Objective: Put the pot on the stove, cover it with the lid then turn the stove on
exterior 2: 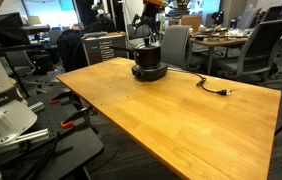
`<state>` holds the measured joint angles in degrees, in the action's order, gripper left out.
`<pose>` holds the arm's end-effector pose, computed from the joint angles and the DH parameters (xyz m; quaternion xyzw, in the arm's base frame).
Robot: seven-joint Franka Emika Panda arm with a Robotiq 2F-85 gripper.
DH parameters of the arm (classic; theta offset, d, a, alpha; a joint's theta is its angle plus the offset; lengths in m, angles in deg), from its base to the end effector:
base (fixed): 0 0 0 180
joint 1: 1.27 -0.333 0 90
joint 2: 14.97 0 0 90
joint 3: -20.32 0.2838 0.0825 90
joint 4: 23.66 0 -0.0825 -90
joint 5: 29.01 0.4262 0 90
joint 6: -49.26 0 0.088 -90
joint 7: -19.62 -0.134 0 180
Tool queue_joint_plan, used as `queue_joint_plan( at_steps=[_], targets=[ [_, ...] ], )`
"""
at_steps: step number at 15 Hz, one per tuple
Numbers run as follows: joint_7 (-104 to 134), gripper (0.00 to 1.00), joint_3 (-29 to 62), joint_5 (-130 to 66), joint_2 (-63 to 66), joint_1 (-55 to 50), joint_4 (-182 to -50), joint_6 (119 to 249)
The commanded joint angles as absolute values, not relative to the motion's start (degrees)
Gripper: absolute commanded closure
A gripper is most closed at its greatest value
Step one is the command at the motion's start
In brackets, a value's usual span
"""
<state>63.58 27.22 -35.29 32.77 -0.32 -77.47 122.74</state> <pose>0.7139 0.0322 0.3008 -0.8845 -0.3997 0.2296 0.0718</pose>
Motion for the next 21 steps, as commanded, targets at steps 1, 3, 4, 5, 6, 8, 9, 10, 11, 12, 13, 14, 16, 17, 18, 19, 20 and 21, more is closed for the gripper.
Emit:
queue_joint_plan(
  at_steps=[1, 3, 4, 5, 6, 8, 9, 10, 11, 12, 13, 14, 16, 17, 18, 19, 20, 21],
  targets=[
    [64.3, 0.0, 26.7, -36.3, 26.6, 0.5, -79.7, 123.0],
    [63.6, 0.0, 26.9, -35.6, 29.4, 0.2, -77.5, 122.7],
    [63.6, 0.0, 26.9, -35.6, 28.5, 0.4, -77.7, 122.7],
    [63.6, 0.0, 26.9, -35.6, 27.9, 0.6, -77.9, 122.7],
    [62.3, 0.0, 26.7, -35.1, 26.2, 1.2, -80.0, 126.0],
    [61.3, 0.0, 26.9, -32.4, 20.7, 4.5, -87.4, 135.0],
    [61.5, 0.0, 26.9, -31.2, 18.0, 6.4, -91.2, 138.5],
    [61.0, 0.0, 27.1, -29.2, 16.8, 8.0, -93.1, 140.6],
    [60.8, 0.0, 27.1, -27.1, 15.3, 9.6, -95.5, 142.6],
    [60.9, 0.0, 27.0, -24.8, 13.5, 11.5, -98.0, 144.3],
    [61.0, 0.0, 26.9, -22.4, 11.7, 13.4, -100.5, 145.8],
    [61.6, 0.0, 26.7, -20.5, 9.9, 15.1, -103.0, 148.3],
    [63.6, 0.0, 24.6, -22.7, 14.5, 12.8, -96.4, 146.3],
    [65.3, 0.0, 24.3, -22.7, 12.8, 13.9, -98.6, 149.1],
    [66.1, 0.0, 24.1, -22.6, 11.5, 14.4, -100.3, 150.3],
    [66.5, 0.0, 24.0, -22.6, 10.7, 14.5, -101.4, 150.8],
    [66.5, 0.0, 24.0, -22.6, 10.1, 14.3, -102.1, 151.1],
    [66.5, 0.0, 24.0, -22.6, 9.9, 14.1, -102.5, 151.4]
  ],
)
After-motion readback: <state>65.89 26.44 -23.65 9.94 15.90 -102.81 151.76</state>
